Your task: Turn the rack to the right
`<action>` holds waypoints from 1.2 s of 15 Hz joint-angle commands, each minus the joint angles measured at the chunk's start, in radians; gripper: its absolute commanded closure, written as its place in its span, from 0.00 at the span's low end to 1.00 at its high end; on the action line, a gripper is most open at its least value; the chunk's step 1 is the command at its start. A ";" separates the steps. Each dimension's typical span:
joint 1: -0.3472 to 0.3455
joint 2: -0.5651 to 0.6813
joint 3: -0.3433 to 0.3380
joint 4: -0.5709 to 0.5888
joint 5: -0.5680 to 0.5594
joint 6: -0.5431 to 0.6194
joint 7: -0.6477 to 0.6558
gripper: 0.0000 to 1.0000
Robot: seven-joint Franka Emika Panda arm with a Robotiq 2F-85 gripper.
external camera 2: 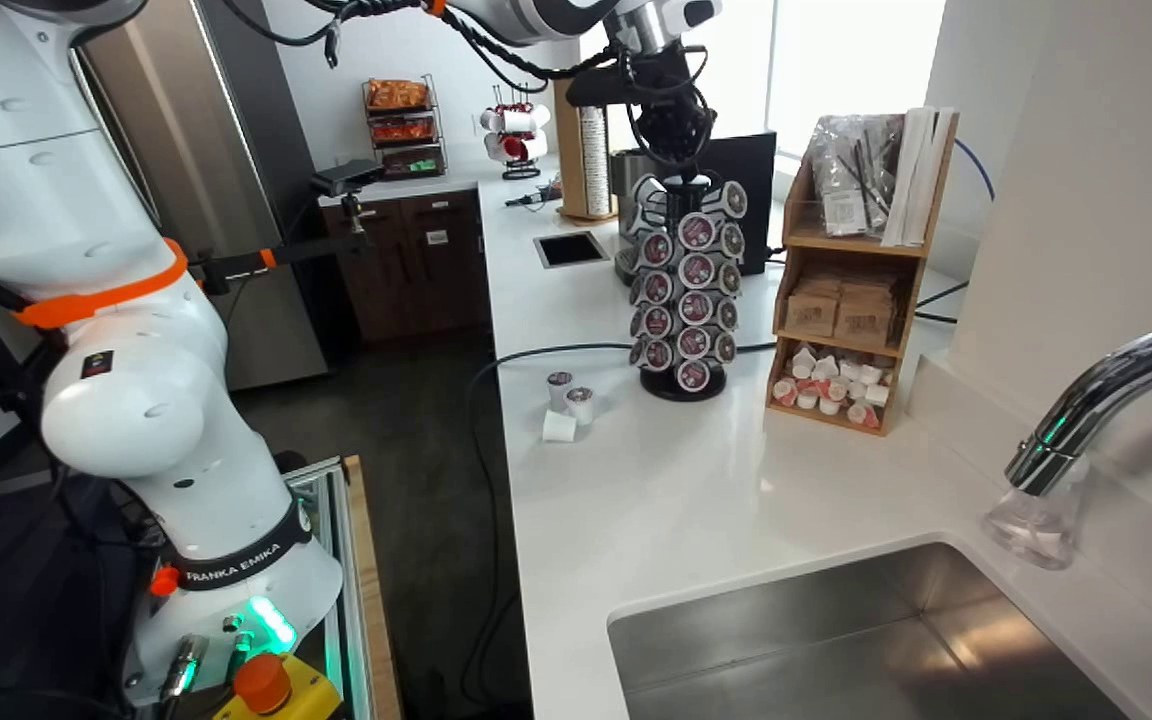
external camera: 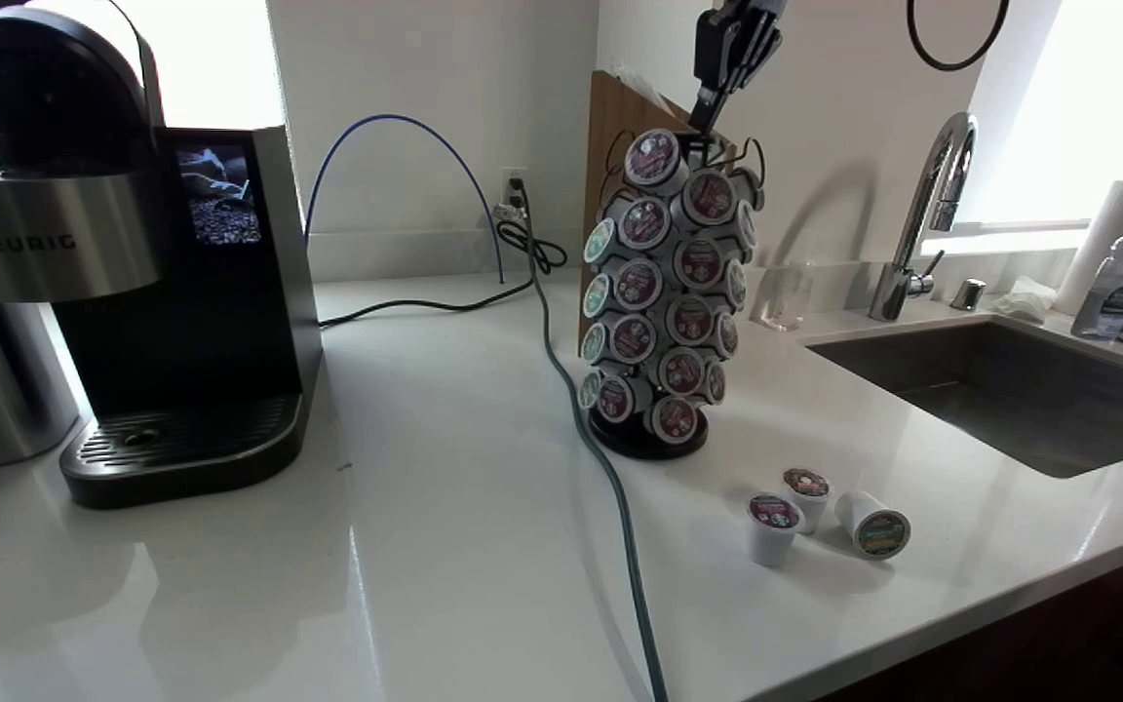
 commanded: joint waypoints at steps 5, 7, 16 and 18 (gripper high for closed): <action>0.003 0.009 -0.004 0.011 0.018 -0.050 0.025 1.00; 0.003 0.011 -0.004 0.016 0.020 -0.059 0.035 1.00; 0.002 0.017 -0.004 0.038 0.042 -0.108 0.095 1.00; 0.002 0.017 -0.004 0.040 0.042 -0.114 0.104 1.00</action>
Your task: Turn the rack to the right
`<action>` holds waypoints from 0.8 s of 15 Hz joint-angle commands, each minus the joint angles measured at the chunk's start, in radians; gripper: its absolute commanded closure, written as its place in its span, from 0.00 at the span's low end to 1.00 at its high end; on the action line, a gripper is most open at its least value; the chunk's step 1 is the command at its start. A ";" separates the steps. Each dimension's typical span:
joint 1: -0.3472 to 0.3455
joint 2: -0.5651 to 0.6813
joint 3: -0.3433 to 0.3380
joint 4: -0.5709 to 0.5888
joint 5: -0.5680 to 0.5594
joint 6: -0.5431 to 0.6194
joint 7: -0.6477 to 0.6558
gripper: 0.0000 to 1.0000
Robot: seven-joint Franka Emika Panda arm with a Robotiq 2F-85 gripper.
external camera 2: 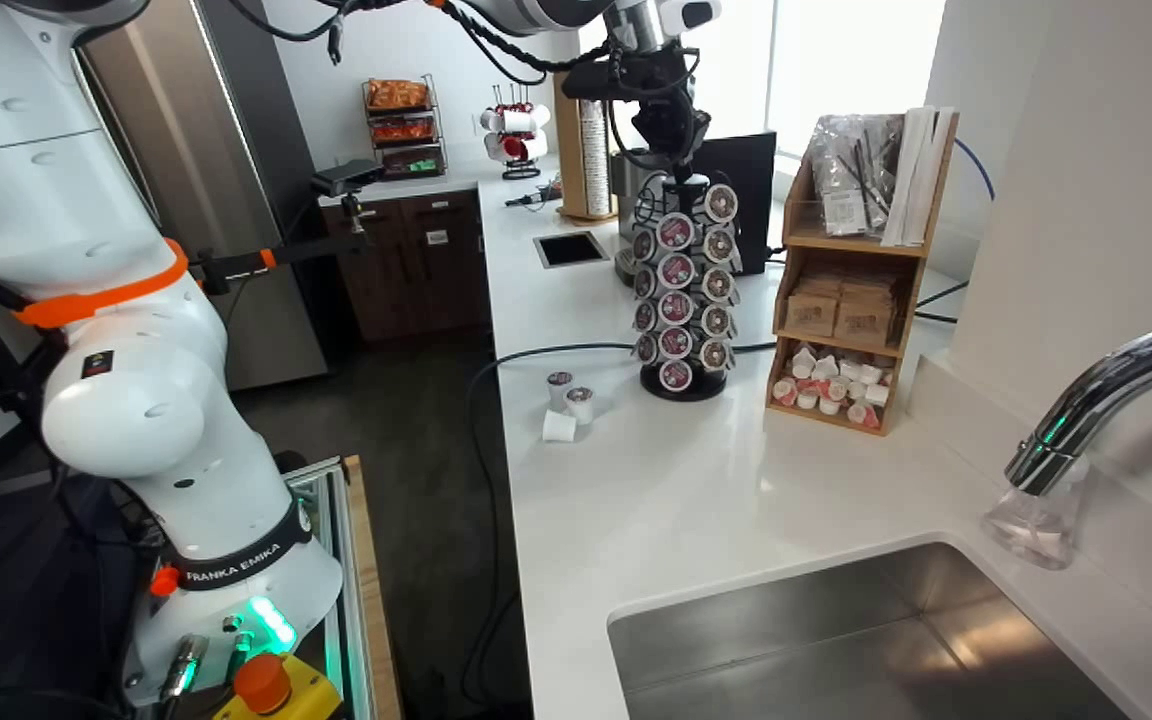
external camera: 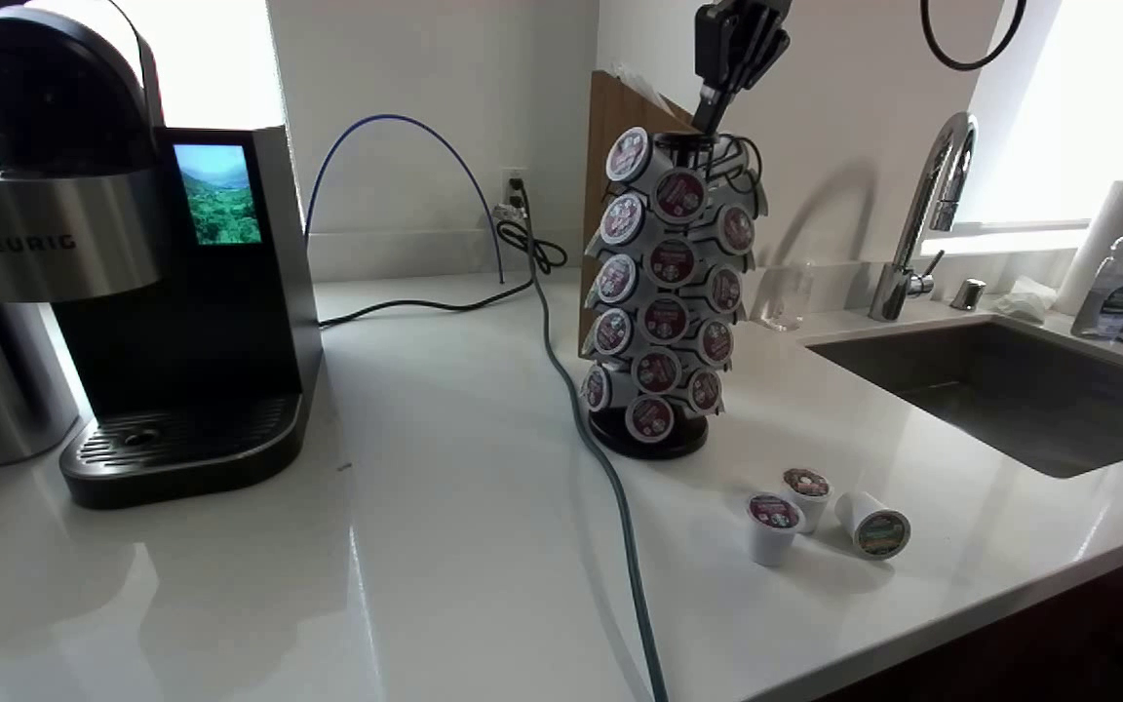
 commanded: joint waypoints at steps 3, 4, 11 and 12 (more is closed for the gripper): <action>-0.001 0.014 -0.001 0.028 0.003 -0.074 0.051 0.73; -0.001 0.013 0.000 0.033 0.000 -0.083 0.062 0.66; 0.007 -0.030 0.017 0.085 -0.057 -0.187 0.191 0.15; 0.009 -0.035 0.020 0.096 -0.056 -0.216 0.205 0.07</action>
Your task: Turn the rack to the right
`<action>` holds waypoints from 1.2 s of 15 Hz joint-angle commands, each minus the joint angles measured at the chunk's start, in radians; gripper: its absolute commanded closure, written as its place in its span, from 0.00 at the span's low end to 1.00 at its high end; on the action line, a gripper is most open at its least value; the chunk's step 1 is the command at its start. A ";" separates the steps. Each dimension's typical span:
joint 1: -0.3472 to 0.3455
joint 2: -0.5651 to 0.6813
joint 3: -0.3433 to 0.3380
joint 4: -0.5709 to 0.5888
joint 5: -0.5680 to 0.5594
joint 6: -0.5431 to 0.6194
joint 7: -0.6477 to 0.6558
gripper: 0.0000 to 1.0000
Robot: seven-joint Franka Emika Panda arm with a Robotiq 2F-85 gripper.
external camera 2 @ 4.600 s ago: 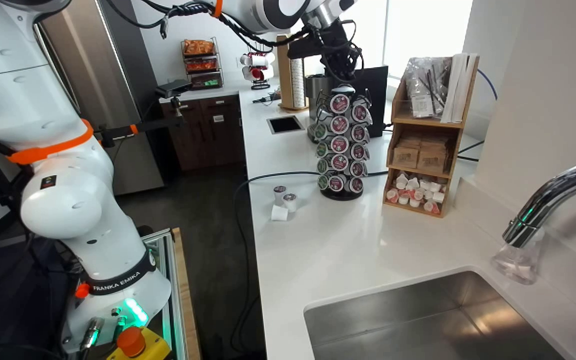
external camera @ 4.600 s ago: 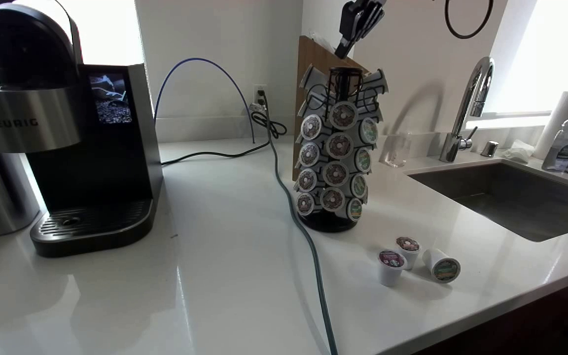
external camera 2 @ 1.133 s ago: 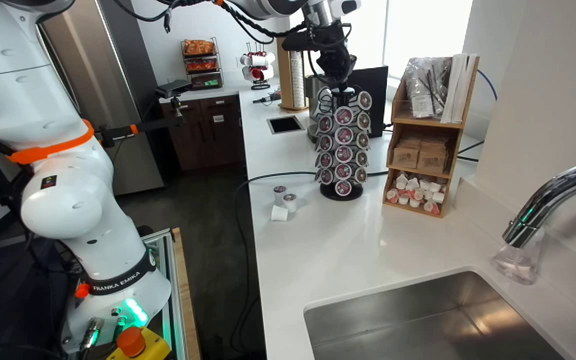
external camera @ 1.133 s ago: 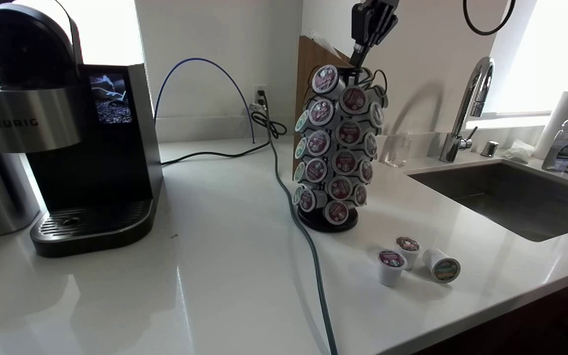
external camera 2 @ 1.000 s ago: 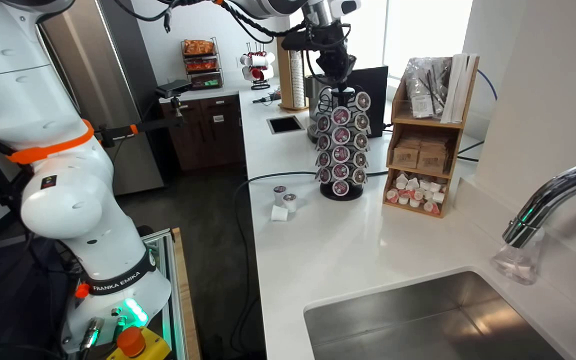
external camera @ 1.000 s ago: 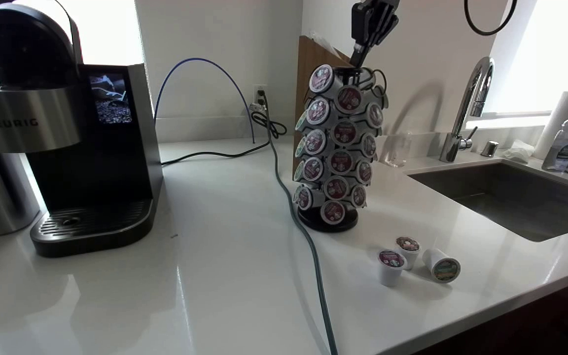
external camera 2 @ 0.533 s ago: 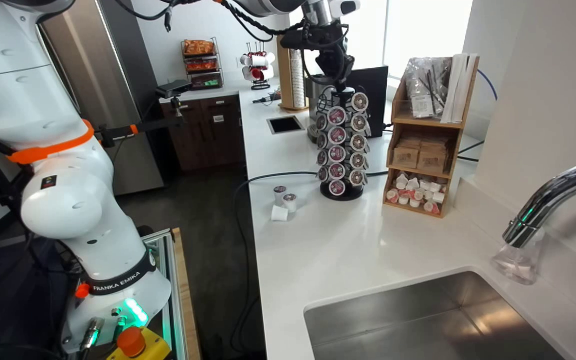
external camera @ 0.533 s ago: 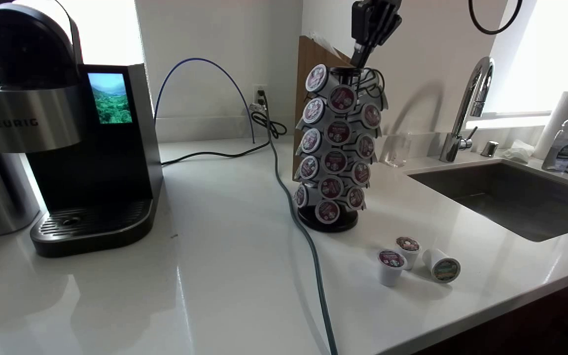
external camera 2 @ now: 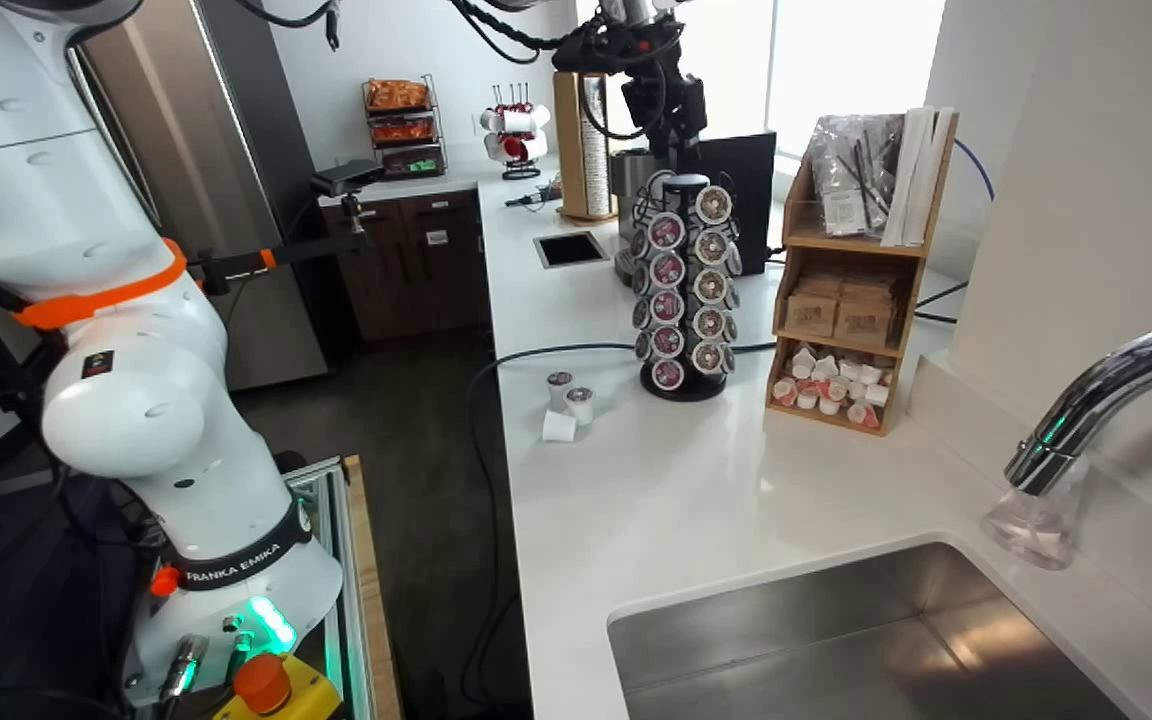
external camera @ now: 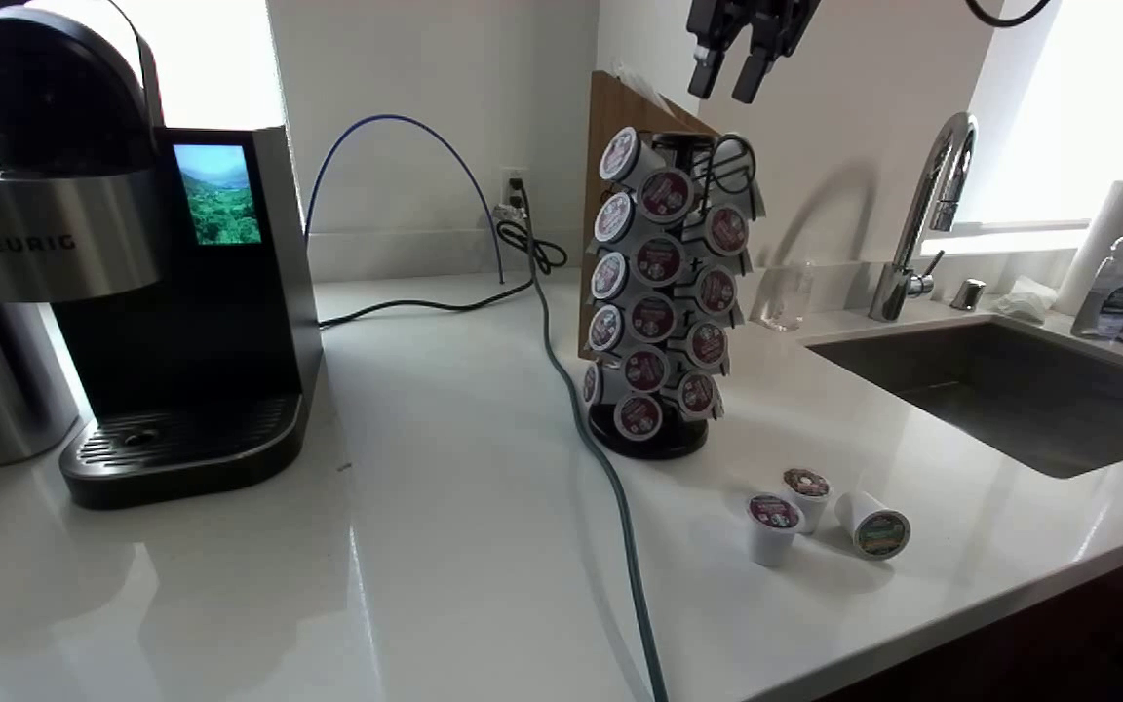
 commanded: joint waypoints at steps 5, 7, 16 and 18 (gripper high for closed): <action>0.028 -0.075 0.051 0.038 0.021 -0.316 0.208 0.00; 0.035 -0.100 0.075 0.020 0.004 -0.380 0.305 0.00; 0.042 -0.115 0.104 0.008 0.011 -0.410 0.382 0.00; 0.041 -0.112 0.103 0.009 0.011 -0.410 0.382 0.00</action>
